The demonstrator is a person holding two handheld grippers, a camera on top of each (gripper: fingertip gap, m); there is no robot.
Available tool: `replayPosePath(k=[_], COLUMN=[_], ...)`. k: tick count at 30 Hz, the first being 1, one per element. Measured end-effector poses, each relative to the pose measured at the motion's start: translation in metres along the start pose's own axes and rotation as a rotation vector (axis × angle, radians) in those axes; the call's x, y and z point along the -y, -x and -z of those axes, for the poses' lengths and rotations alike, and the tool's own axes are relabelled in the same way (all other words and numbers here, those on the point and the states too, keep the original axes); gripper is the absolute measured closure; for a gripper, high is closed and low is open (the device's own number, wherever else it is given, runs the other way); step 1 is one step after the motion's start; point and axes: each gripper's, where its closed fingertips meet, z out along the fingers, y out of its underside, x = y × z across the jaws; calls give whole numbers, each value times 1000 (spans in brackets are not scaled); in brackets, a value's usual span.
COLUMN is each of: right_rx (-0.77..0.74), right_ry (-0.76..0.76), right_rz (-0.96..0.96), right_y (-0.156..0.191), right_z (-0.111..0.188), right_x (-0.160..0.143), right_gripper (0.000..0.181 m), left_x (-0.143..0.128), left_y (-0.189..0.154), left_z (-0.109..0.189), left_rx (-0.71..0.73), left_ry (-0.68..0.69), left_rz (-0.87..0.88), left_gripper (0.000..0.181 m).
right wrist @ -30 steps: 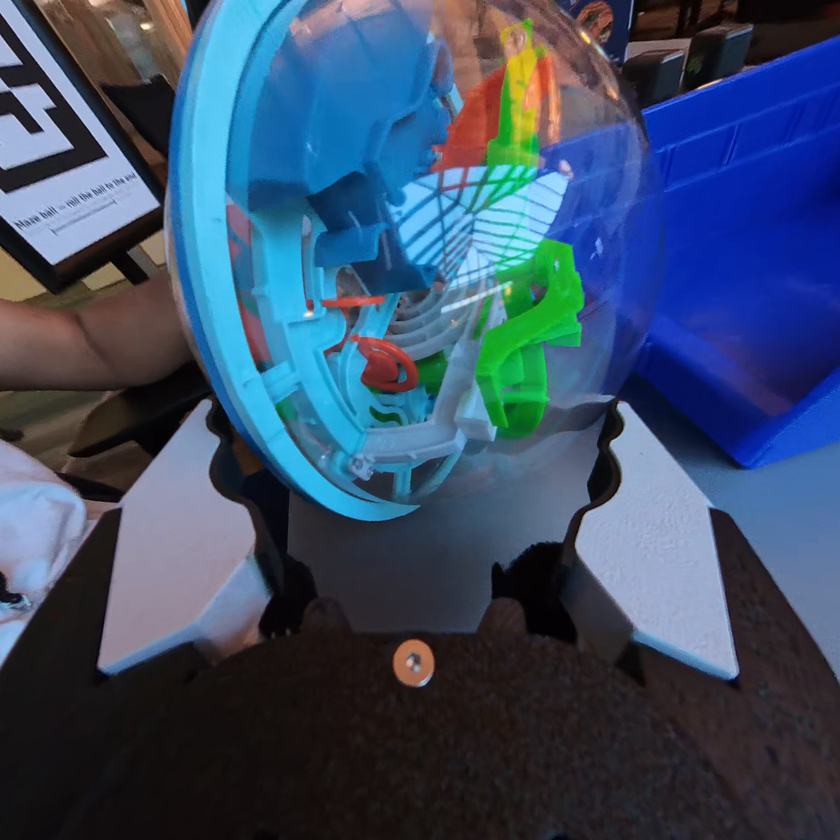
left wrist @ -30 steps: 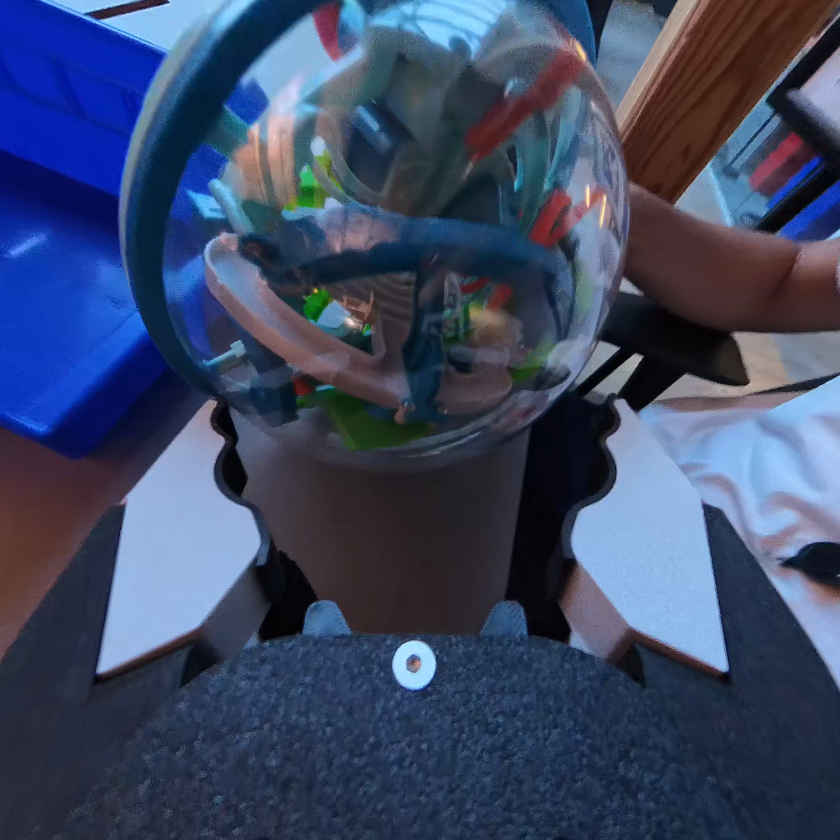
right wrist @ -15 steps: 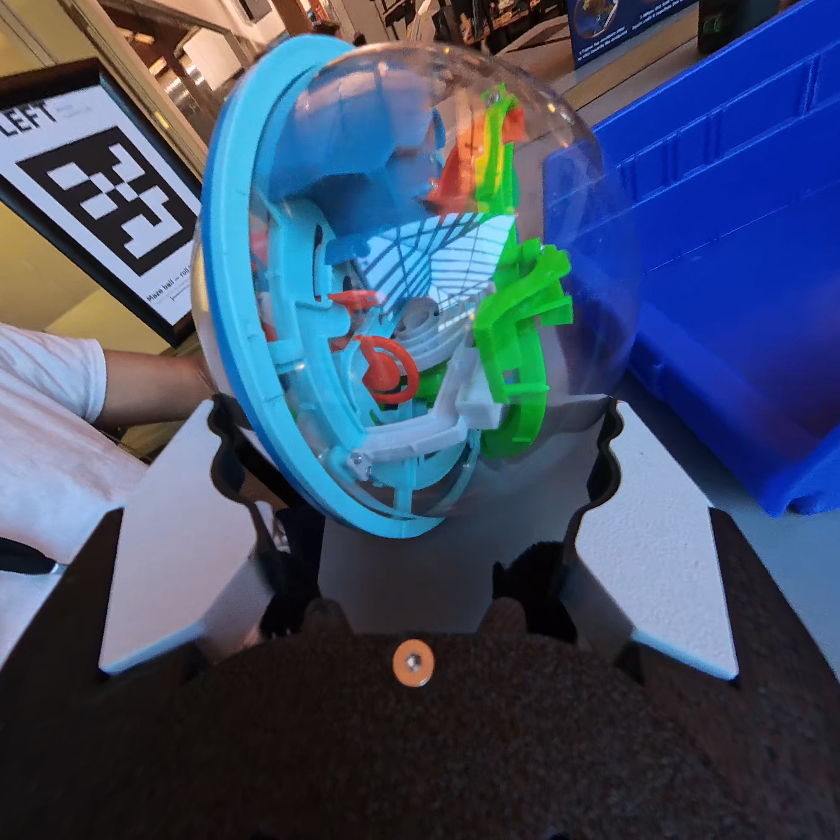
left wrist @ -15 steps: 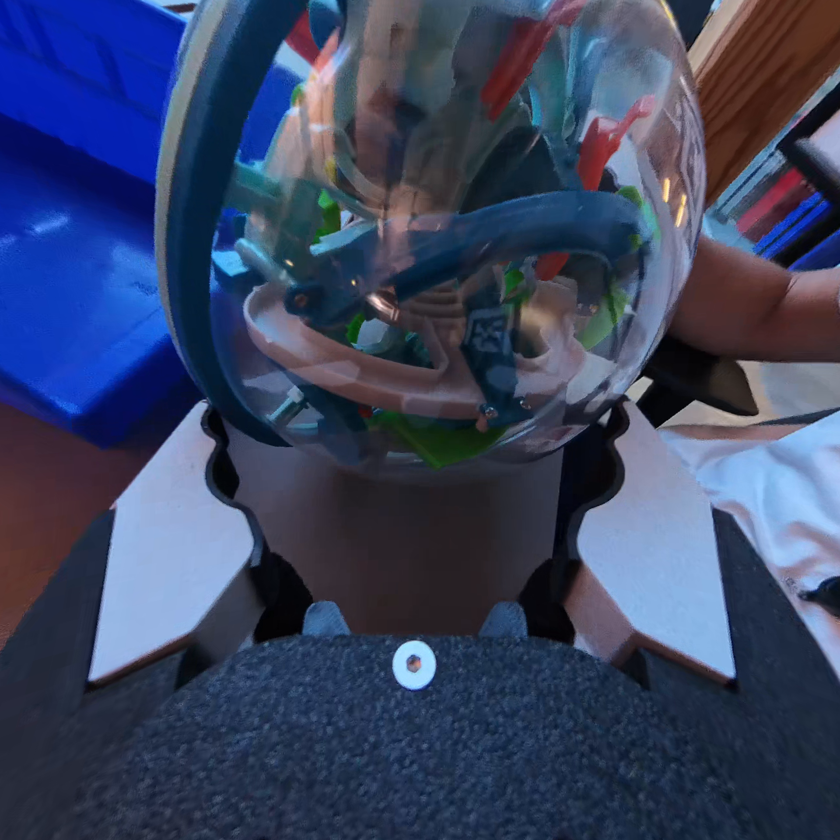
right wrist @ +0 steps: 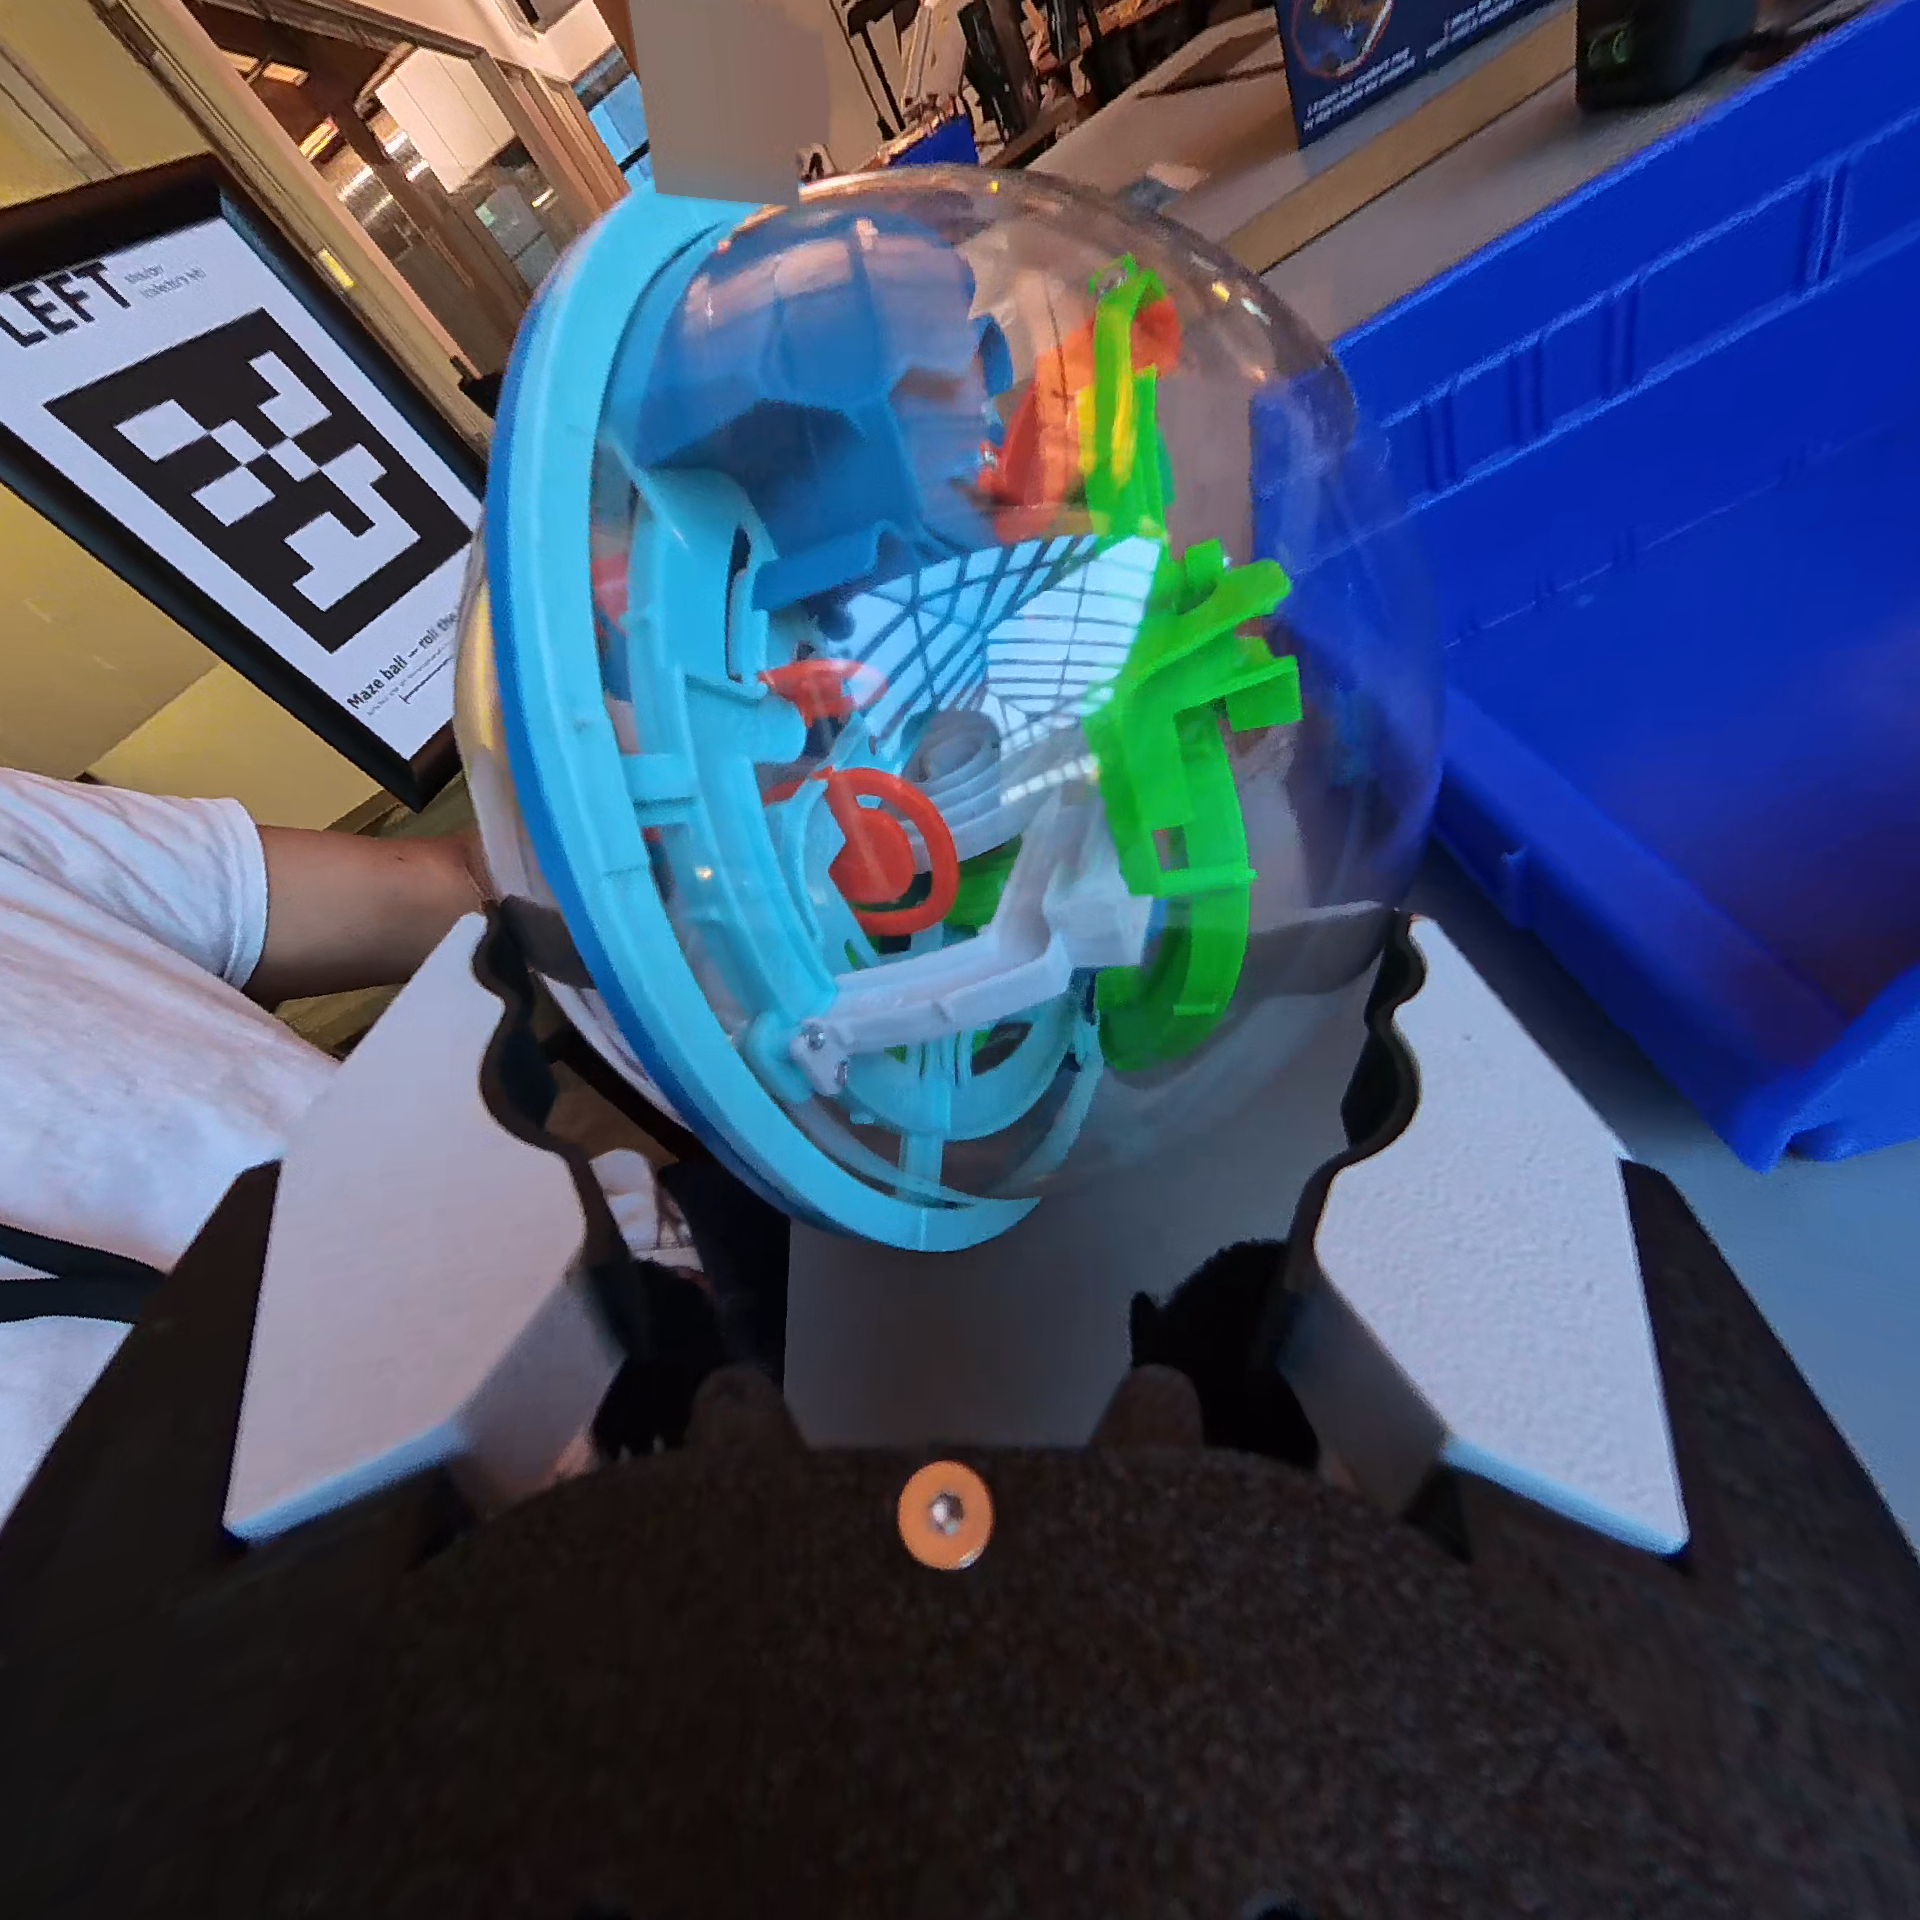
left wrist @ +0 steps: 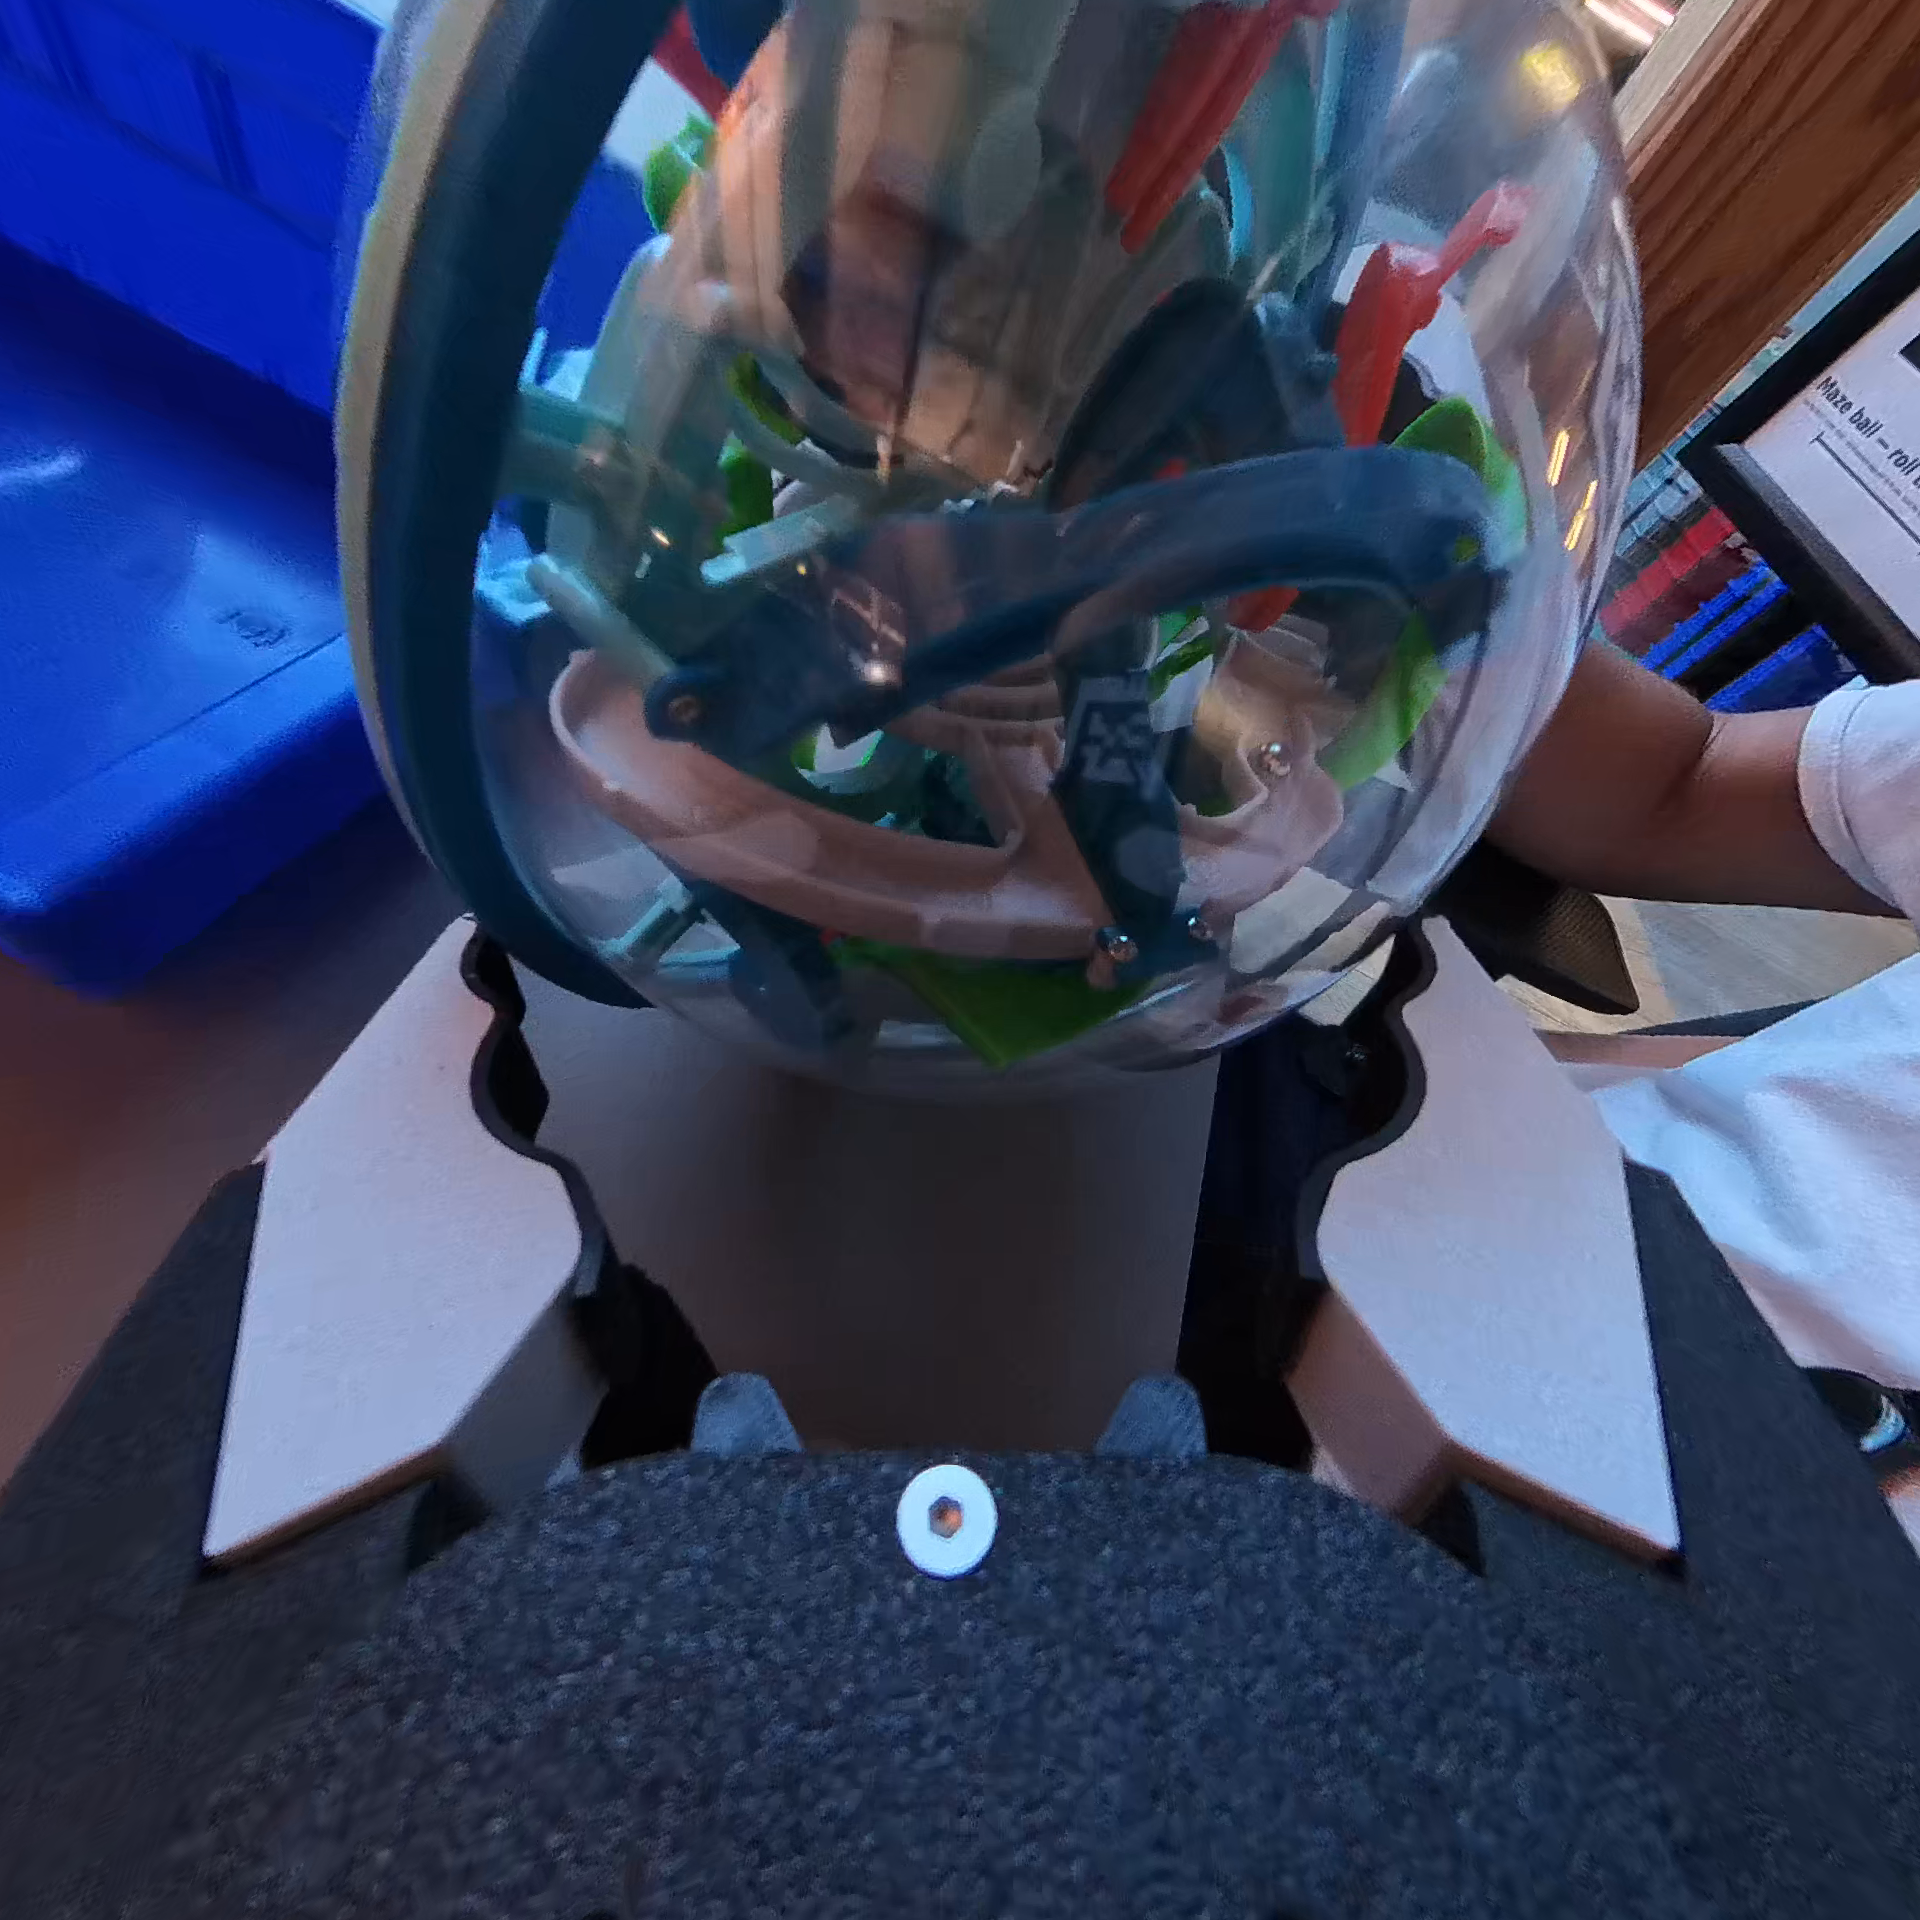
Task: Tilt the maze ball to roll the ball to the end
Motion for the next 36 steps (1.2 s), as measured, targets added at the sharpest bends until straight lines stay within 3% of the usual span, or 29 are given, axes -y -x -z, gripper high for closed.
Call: replayPosePath(k=[8, 16, 22, 27, 36], right_rx=[-68, -96, -76, -29, -9], right_ry=[-38, 11, 47, -10, -14], right_rz=[94, 93, -4, -154, -139], right_y=[15, 17, 3, -6, -6], right_z=[15, 20, 21, 27, 26], right_x=[24, 21, 1, 5, 9], right_gripper=[29, 29, 29, 28, 28], left_x=[3, -12, -33, -43, -48], left_y=[-15, -23, -20, -22, -19], left_z=[-14, -27, -36, -41, -30], left_rx=[-37, -78, -78, -58, -46], left_ry=[-13, 58, 155, 221, 267], left_rz=[-1, 43, 92, 51, -16], left_gripper=[26, 27, 28, 37, 40])
